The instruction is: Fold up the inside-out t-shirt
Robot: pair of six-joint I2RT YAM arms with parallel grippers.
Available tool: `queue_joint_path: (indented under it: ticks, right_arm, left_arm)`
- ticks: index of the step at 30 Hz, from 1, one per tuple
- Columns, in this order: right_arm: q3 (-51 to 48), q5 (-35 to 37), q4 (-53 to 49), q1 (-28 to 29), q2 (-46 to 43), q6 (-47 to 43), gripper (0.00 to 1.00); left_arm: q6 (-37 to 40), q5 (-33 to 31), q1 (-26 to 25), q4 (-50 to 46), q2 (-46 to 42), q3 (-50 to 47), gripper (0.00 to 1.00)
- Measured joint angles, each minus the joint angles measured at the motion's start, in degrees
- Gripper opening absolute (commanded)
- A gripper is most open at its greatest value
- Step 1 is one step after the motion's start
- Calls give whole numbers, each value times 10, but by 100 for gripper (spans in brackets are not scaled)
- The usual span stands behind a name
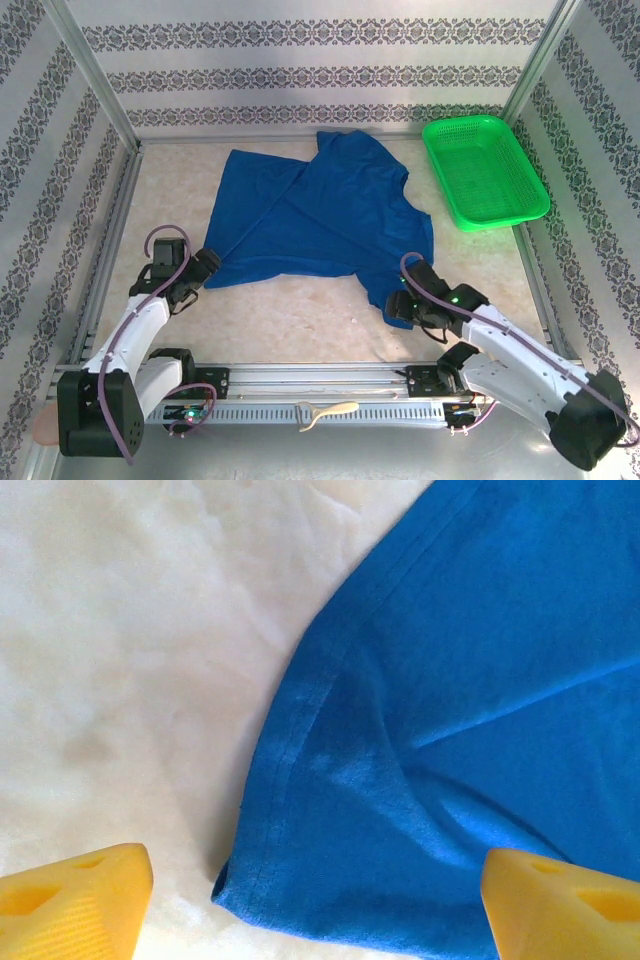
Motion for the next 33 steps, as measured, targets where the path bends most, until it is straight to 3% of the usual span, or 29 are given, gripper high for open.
queue_joint_path:
  ticks: [5,21,22,24,25,27,33]
  right_arm:
    - [-19,17,34,34,30,34,72]
    - [-72,47,121,6,35,107,62]
    - [-73,47,126,2,36,107,60]
    - [-74,46,139,-7,44,106,46]
    - [-74,44,146,-11,49,107,32]
    - [-75,41,161,-21,59,108,0]
    - [-66,30,168,-65,34,85,0]
  left_arm:
    - [14,-2,0,-2,35,24,85]
    - [78,-4,3,49,243,89,62]
    - [80,-6,3,53,251,89,54]
    - [84,-11,7,52,254,90,29]
    - [86,-15,9,51,256,90,16]
    - [91,-19,14,51,261,90,3]
    - [93,21,10,52,223,106,0]
